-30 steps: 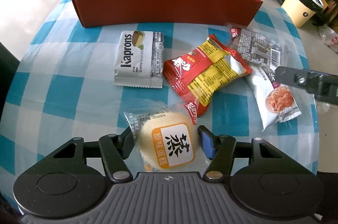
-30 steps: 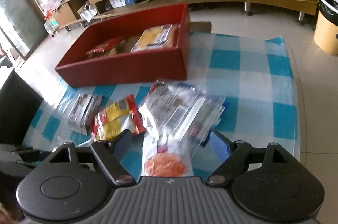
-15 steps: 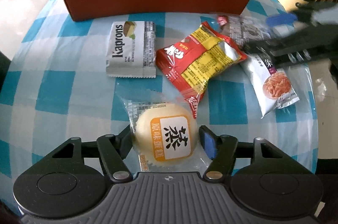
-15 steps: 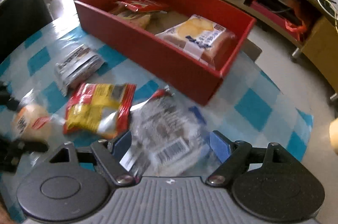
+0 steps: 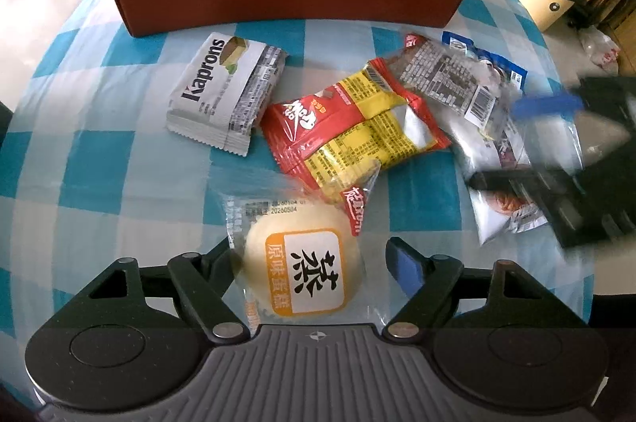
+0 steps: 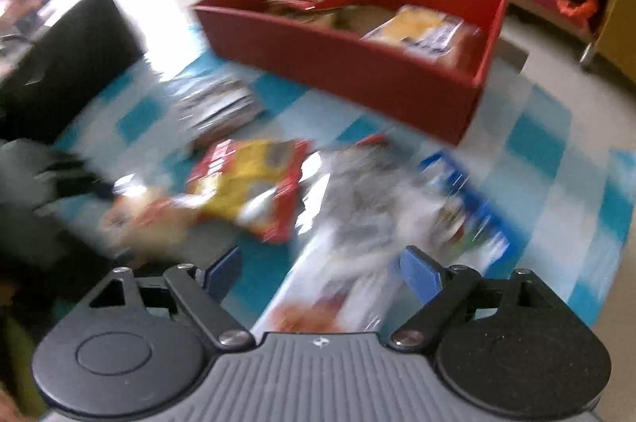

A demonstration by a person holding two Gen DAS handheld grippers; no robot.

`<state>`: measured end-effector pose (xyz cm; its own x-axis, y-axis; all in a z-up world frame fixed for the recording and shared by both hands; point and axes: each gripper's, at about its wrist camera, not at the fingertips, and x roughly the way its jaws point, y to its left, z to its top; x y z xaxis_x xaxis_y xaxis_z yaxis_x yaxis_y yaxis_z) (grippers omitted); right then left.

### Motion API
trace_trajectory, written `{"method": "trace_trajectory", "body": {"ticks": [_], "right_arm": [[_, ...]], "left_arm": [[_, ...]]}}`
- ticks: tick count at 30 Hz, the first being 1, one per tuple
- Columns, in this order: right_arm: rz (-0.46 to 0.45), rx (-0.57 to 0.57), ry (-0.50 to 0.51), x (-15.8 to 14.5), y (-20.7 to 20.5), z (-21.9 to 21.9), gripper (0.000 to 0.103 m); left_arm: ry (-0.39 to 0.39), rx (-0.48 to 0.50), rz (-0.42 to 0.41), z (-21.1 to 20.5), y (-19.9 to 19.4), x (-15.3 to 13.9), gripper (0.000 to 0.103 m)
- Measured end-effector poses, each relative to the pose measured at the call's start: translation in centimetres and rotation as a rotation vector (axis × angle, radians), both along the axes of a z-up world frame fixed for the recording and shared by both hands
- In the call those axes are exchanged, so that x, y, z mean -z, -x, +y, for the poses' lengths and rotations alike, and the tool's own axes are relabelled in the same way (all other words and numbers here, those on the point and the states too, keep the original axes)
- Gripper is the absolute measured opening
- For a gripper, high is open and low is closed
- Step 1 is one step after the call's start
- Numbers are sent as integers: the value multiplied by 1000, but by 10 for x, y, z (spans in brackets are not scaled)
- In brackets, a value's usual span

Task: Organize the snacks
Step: 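Close the right tool on the clear bag of dark snack while the left tool holds the bun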

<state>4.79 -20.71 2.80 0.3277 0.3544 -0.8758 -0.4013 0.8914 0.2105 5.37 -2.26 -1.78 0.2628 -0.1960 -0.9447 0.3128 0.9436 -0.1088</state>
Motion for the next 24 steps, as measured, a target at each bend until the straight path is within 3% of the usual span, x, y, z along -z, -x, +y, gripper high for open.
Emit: {"method": "trace_trajectory", "body": {"ticks": [3,7,13,15,18,21,24], "right_arm": [[-2,5,-70,-8,11,-4,85],[-105,24,107,-12,-14,3,85],[-44,-110,216,17,-71,28,85],[-19,-109,185,28,-78,29,88],[7,-98,163,36,-81,27,103],[-27,-96,206,42,-72,30,103],[11,-72,193,41,-79,21,101]], "left_arm": [[-16,-5,-4,-1,2,1,86],[-45,6,-15,-3,5,3,89],[-55,29,-10,-7,6,6,96],[-58,37,-11,-7,7,7,98],[-76,57,-19,-10,8,11,102],[-119,83,-40,-14,13,15,103],[-117,73,-43,-13,13,14,102]]}}
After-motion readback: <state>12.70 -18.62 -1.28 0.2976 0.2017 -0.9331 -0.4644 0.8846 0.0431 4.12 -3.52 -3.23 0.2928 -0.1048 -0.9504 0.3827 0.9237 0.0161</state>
